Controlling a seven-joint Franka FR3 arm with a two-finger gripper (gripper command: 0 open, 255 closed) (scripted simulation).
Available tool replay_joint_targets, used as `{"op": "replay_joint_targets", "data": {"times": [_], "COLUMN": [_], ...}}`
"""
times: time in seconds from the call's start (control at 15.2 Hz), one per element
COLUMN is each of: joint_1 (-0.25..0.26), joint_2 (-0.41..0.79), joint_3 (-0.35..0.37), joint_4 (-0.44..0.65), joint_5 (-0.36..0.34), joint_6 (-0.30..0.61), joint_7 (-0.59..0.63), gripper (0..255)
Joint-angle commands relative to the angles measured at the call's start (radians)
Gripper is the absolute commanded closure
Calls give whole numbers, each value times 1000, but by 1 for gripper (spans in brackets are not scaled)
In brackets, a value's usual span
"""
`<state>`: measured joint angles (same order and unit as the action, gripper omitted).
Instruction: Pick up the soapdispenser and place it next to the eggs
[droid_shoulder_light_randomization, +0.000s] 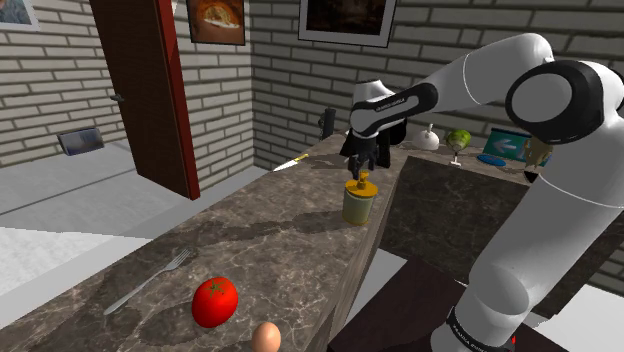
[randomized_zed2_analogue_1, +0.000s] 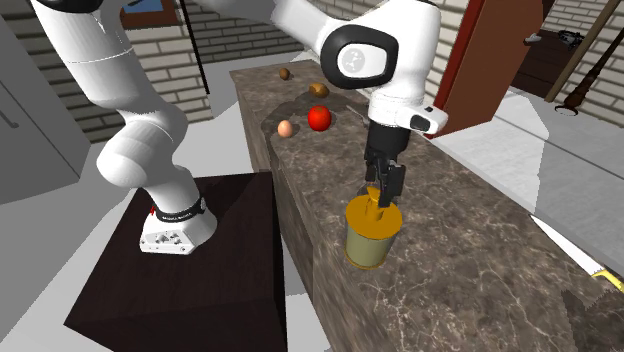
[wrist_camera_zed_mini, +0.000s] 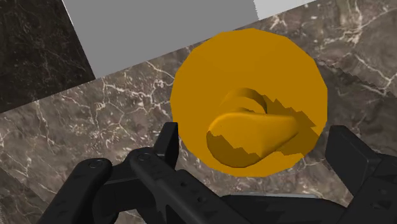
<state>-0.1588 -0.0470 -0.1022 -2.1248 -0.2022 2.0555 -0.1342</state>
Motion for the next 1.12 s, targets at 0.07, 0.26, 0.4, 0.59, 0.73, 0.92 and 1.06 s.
{"op": "replay_joint_targets", "data": {"times": [0.07,0.26,0.4,0.59,0.73,0.92,1.06], "joint_1": [-3,-6,-6,-6,-6,-6,-6], "joint_2": [19,33,33,33,33,33,33], "joint_3": [-3,-6,-6,-6,-6,-6,-6], "joint_4": [-18,-38,-38,-38,-38,-38,-38], "joint_5": [-4,-6,-6,-6,-6,-6,-6], "joint_6": [39,73,73,73,73,73,73], "joint_7": [3,4,4,4,4,4,4], "gripper": [0,0,0,0,0,255,255]}}
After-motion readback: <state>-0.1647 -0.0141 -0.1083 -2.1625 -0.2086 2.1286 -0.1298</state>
